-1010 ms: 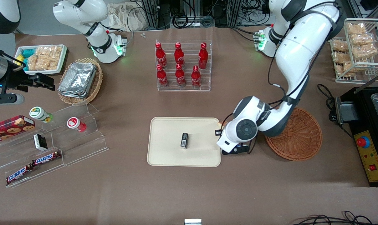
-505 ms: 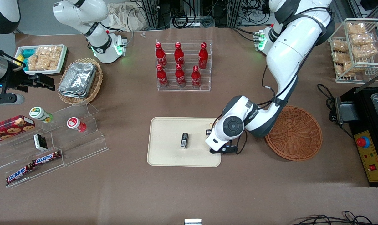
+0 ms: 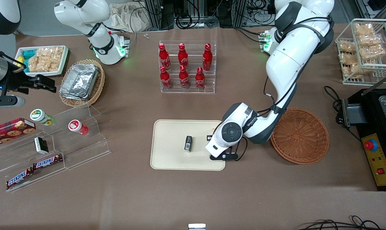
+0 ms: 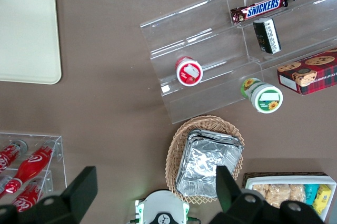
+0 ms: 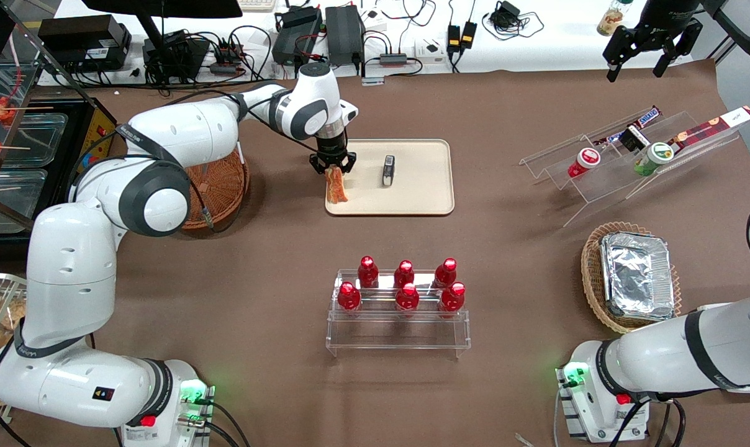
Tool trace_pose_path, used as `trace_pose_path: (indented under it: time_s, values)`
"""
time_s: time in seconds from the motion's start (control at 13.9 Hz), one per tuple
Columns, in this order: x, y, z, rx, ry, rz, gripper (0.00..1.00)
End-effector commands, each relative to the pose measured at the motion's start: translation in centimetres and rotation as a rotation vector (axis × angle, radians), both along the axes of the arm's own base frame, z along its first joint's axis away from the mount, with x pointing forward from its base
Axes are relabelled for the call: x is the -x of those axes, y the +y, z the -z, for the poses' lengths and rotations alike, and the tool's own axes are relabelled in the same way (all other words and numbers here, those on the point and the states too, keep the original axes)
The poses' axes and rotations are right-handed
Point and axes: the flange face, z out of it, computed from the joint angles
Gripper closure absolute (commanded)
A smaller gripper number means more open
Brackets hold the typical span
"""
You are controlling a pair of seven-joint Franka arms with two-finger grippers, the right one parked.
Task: Place sandwich from basket to tray
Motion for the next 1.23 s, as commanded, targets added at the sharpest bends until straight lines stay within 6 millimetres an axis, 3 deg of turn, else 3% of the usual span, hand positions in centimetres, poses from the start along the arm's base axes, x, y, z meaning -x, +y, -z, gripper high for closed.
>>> trace_pose_path:
  time_s: [0.0, 0.22, 0.51, 0.65, 0.72, 0.87, 1.15]
  values:
    - [-0.6, -0.2, 0.2, -0.018, -0.023, 0.011, 0.02]
    - [-0.5, 0.3, -2.8, -0.052, -0.01, 0.013, 0.01]
    - [-0.4, 2.3, -10.2, -0.128, -0.004, -0.02, 0.01]
    - [-2.5, 7.5, -14.6, -0.122, -0.019, -0.117, 0.01]
    - [-2.7, 9.1, -16.8, -0.126, -0.03, -0.135, 0.01]
    - [-1.6, 10.8, -20.4, -0.144, -0.061, -0.146, 0.02]
    - [-0.2, 18.3, -25.7, -0.191, -0.11, -0.227, 0.05]
